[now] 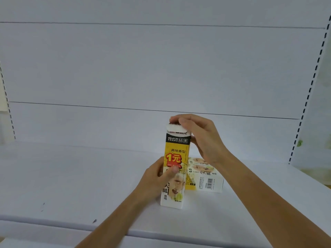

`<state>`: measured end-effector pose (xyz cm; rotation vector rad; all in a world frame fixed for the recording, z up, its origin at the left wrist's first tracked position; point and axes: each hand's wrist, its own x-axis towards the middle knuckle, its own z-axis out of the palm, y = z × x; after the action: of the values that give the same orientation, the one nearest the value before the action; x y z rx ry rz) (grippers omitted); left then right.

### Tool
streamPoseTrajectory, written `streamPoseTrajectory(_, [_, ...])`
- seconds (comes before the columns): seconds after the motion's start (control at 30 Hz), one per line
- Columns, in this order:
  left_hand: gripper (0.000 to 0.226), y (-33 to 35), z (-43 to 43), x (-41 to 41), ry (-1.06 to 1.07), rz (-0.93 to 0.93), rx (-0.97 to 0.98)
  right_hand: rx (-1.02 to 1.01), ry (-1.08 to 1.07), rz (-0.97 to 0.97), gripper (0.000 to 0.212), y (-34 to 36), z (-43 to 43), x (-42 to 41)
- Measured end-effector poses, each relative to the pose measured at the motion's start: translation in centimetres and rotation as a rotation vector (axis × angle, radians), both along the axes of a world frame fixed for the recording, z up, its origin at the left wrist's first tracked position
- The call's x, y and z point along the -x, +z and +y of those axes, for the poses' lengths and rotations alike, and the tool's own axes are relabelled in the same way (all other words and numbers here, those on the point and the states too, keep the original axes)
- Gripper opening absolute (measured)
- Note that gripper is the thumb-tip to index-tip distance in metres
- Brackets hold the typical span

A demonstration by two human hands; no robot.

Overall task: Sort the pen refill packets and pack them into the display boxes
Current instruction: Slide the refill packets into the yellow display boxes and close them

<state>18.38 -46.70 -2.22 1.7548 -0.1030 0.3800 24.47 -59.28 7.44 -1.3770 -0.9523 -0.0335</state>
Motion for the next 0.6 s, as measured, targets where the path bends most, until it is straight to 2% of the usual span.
streamPoseTrajectory(0.03, [0.026, 0.0, 0.03, 0.15, 0.003, 0.022, -0.024, 0.003, -0.006, 0.008, 0.021, 0.07, 0.06, 0.07])
streamPoseTrajectory(0.17, [0.042, -0.2, 0.02, 0.39, 0.031, 0.071, -0.132, 0.027, -0.021, 0.024, 0.021, 0.18, -0.01, 0.29])
streamPoseTrajectory(0.27, [0.043, -0.27, -0.01, 0.32, 0.059, 0.095, -0.14, 0.04, -0.001, 0.018, 0.024, 0.24, -0.04, 0.33])
streamPoseTrajectory(0.37, [0.042, -0.53, 0.1, 0.22, 0.041, 0.095, -0.122, 0.054, -0.018, 0.014, 0.014, 0.52, 0.28, 0.29])
streamPoseTrajectory(0.6, [0.049, -0.3, 0.1, -0.04, 0.013, 0.113, -0.086, 0.004, -0.023, 0.067, 0.018, 0.48, 0.66, 0.02])
